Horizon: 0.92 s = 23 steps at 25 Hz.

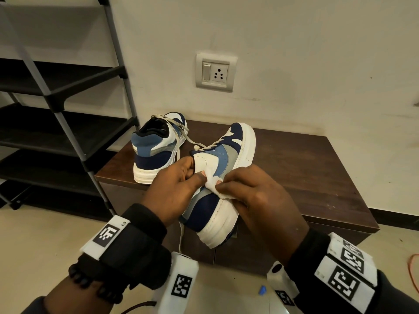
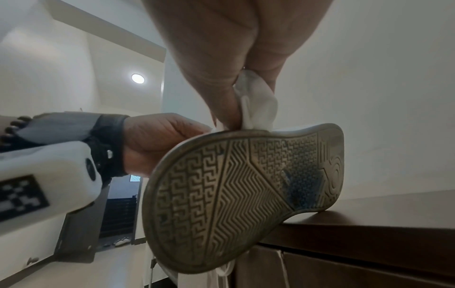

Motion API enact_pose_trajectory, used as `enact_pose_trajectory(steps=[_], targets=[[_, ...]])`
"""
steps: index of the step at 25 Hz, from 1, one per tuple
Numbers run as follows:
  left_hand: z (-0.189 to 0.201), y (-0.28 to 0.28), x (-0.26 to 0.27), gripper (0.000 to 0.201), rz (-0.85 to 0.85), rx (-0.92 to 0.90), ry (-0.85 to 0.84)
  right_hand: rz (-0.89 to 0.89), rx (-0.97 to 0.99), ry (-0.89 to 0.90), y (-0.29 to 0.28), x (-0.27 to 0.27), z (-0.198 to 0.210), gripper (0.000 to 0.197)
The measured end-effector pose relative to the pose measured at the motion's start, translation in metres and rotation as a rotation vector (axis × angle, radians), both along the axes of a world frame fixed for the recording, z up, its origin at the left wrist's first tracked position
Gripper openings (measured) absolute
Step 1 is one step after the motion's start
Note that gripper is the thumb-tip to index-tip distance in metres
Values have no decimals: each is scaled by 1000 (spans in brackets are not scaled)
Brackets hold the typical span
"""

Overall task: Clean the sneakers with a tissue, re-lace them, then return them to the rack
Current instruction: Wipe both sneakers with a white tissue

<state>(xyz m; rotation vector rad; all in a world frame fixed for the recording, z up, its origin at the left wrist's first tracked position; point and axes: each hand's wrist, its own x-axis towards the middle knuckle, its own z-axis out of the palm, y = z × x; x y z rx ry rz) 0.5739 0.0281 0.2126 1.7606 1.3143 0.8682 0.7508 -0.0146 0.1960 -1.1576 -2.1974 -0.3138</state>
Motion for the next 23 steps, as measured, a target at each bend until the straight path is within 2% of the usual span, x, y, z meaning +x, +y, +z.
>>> enact_pose_trajectory(steps=[6, 10, 13, 16, 18, 21, 23], targets=[[-1, 1, 0, 27, -26, 85, 74, -180, -179, 228, 15, 20, 2, 26], [2, 1, 0, 26, -15, 108, 98, -135, -114, 112, 8, 13, -3, 32], [1, 3, 0, 27, -5, 102, 108, -107, -120, 150, 8, 14, 0, 30], [-2, 4, -2, 28, 7, 95, 119, -75, -115, 99, 8, 12, -1, 32], [-3, 6, -2, 30, -13, 102, 118, -107, -100, 87, 13, 16, 1, 34], [-3, 6, -1, 30, -25, 114, 124, -185, -122, 163, 17, 25, 9, 34], [-3, 5, -2, 31, -16, 121, 124, -104, -91, 113, 10, 16, 6, 35]])
